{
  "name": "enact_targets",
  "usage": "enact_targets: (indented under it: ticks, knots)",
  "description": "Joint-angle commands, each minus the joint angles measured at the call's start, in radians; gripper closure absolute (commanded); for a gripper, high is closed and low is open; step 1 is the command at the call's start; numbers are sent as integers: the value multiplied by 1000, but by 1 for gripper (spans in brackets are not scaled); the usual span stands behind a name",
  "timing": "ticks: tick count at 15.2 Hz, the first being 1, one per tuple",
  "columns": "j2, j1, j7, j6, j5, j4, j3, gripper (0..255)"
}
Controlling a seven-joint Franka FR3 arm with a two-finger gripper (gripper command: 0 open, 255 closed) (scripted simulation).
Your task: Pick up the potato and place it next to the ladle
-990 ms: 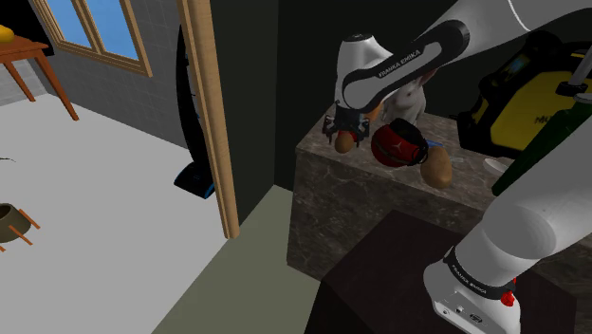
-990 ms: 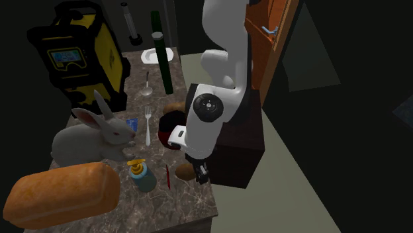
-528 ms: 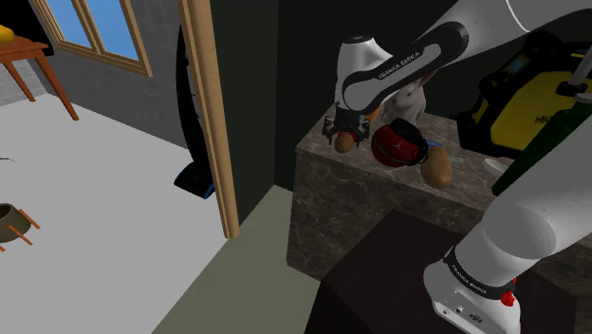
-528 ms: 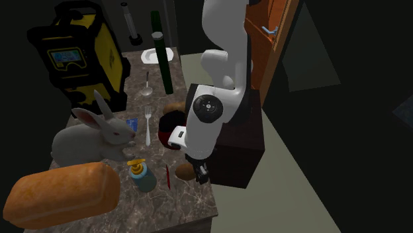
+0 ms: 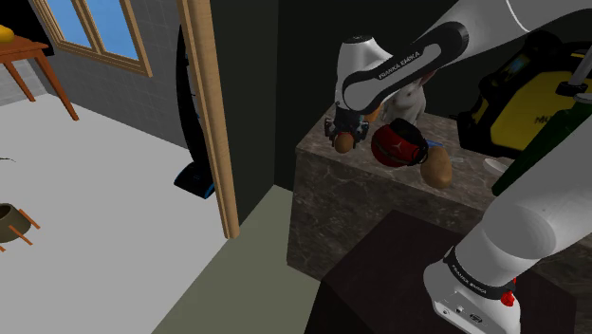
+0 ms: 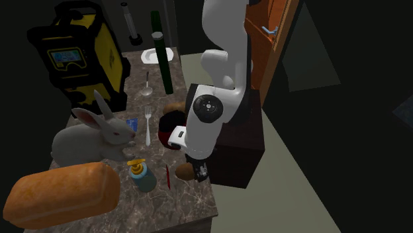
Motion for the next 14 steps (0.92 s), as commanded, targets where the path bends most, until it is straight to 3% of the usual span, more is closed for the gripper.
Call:
enact_targets:
  ticks: [1, 14]
  knots:
    - [1, 0, 0, 1, 0, 0, 0, 255]
    - [-98, 7, -50, -162, 45, 69, -2, 255]
